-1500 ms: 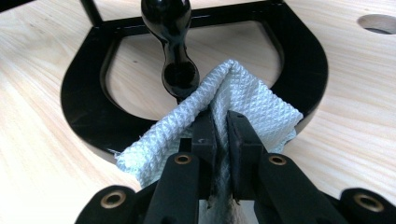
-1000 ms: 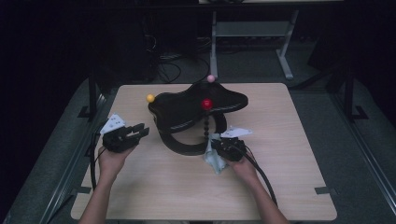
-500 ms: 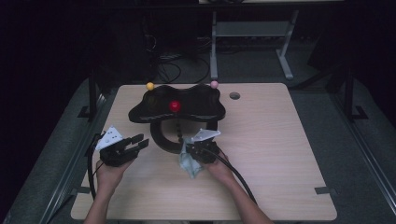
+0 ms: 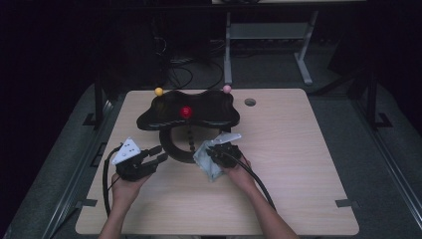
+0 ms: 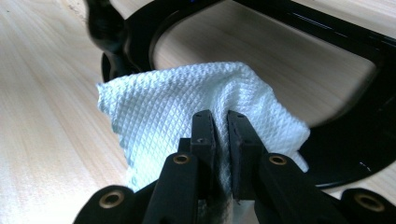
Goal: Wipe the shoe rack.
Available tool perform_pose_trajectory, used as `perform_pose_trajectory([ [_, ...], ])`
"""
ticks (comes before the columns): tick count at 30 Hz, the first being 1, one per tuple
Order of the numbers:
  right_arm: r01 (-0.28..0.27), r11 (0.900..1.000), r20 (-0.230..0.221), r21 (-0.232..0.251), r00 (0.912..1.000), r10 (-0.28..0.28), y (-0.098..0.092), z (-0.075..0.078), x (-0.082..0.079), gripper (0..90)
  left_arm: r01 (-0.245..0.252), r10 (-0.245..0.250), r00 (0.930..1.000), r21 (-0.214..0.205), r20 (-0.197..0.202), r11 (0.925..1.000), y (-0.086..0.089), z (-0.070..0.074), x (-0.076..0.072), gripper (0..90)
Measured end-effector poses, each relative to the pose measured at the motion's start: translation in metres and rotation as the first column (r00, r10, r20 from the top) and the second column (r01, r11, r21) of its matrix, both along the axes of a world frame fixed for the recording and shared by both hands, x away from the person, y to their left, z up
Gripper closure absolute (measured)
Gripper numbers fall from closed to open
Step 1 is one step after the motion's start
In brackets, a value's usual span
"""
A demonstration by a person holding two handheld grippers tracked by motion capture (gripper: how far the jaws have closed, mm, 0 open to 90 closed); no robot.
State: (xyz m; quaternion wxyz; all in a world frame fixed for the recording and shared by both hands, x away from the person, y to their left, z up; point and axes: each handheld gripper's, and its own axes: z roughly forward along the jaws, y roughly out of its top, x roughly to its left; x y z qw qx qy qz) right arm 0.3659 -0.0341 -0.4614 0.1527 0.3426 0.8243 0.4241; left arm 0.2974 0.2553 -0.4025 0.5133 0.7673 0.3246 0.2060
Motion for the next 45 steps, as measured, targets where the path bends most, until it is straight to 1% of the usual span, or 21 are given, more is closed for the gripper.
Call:
perform_pose_trajectory([
  [1,-0.021,0.9998,0.002,-0.003,0.9998,0.021,0.004,-0.001,-0.002,81.2,0.002,-0.002,1.0,0.0,0.001,1.0,-0.002,-0.001,0.0,62.2],
  [3,-0.073,0.9973,-0.002,0.008,0.9973,0.073,0.01,-0.001,-0.006,81.3,0.007,-0.007,1.0,-0.002,-0.002,1.0,-0.005,-0.002,0.001,62.2],
  [4,-0.084,0.9965,0.002,0.002,0.9965,0.084,0.012,-0.001,-0.007,81.3,0.009,-0.009,0.9999,-0.001,-0.005,1.0,-0.007,-0.003,0.002,62.1],
  [5,-0.08,0.9968,0.009,-0.002,0.9967,0.08,0.011,0.0,-0.006,81.3,0.012,-0.012,0.9999,-0.001,-0.005,0.9999,-0.009,-0.004,0.002,61.9],
  [7,-0.023,0.9997,0.023,0.005,0.9995,0.022,0.002,0.003,0.0,81.3,0.017,-0.017,0.9998,0.003,-0.004,0.9999,-0.012,-0.004,0.003,61.6],
  [9,0.044,0.9989,0.032,0.019,0.9985,-0.044,-0.01,0.004,0.009,81.3,0.023,-0.023,0.9997,0.003,-0.003,0.9997,-0.015,-0.005,0.003,61.3],
  [10,0.068,0.9973,0.018,0.029,0.9975,-0.068,-0.014,0.003,0.013,81.3,0.025,-0.025,0.9997,0.006,-0.001,0.9997,-0.016,-0.005,0.003,61.3],
  [12,0.097,0.9953,-0.013,0.009,0.9953,-0.096,-0.019,0.0,0.018,81.4,0.026,-0.026,0.9997,0.002,0.002,0.9997,-0.019,-0.006,0.003,60.7],
  [15,0.073,0.997,-0.009,-0.025,0.9973,-0.073,-0.016,-0.005,0.016,81.7,0.028,-0.028,0.9996,0.005,0.004,0.9996,-0.023,-0.008,0.003,59.5],
  [18,0.036,0.9991,-0.016,-0.023,0.9992,-0.036,-0.012,-0.004,0.011,82.2,0.028,-0.028,0.9996,0.014,0.01,0.9995,-0.026,-0.009,0.004,57.1],
  [22,0.005,0.9997,-0.015,-0.026,0.9999,-0.005,-0.007,-0.004,0.0,82.6,0.024,-0.024,0.9996,0.018,0.015,0.9996,-0.029,-0.012,0.004,56.7],
  [28,-0.034,0.9993,0.004,-0.015,0.9994,0.034,-0.001,-0.005,-0.015,82.9,0.027,-0.027,0.9995,0.031,0.018,0.9992,-0.034,-0.013,0.004,56.2],
  [33,-0.072,0.9968,0.014,-0.035,0.9973,0.072,0.002,-0.005,-0.026,83.2,0.026,-0.026,0.9996,0.037,0.008,0.999,-0.038,-0.016,0.006,59.1],
  [34,-0.081,0.9961,0.017,-0.036,0.9965,0.081,0.002,-0.005,-0.027,83.2,0.021,-0.021,0.9997,0.041,0.01,0.9989,-0.039,-0.017,0.006,59.2],
  [36,-0.091,0.9954,0.016,-0.031,0.9957,0.092,0.002,-0.006,-0.03,83.2,0.024,-0.024,0.9997,0.028,0.003,0.9993,-0.04,-0.017,0.008,61.2],
  [37,-0.094,0.9952,0.014,-0.028,0.9954,0.094,0.002,-0.006,-0.032,83.2,0.023,-0.024,0.9997,0.035,0.01,0.9991,-0.04,-0.017,0.008,61.5],
  [39,-0.1,0.9948,0.015,-0.023,0.9949,0.1,0.003,-0.006,-0.035,83.3,0.023,-0.024,0.9996,0.035,0.013,0.9991,-0.041,-0.018,0.008,65.4],
  [40,-0.105,0.9941,0.019,-0.024,0.9942,0.106,0.003,-0.006,-0.037,83.3,0.023,-0.024,0.9997,0.031,0.01,0.9992,-0.041,-0.018,0.008,65.5],
  [42,-0.102,0.9946,0.004,-0.015,0.9947,0.103,0.004,-0.006,-0.04,83.3,0.019,-0.019,0.9997,0.032,0.016,0.9993,-0.04,-0.018,0.009,69.7],
  [44,-0.112,0.9935,0.005,-0.02,0.9937,0.112,0.004,-0.006,-0.041,83.1,0.02,-0.02,0.9998,0.018,0.007,0.9996,-0.04,-0.018,0.01,71.9],
  [45,-0.113,0.9934,0.0,-0.017,0.9936,0.113,0.004,-0.005,-0.042,82.7,0.016,-0.017,0.9997,0.027,0.017,0.9995,-0.04,-0.018,0.01,73.5],
])
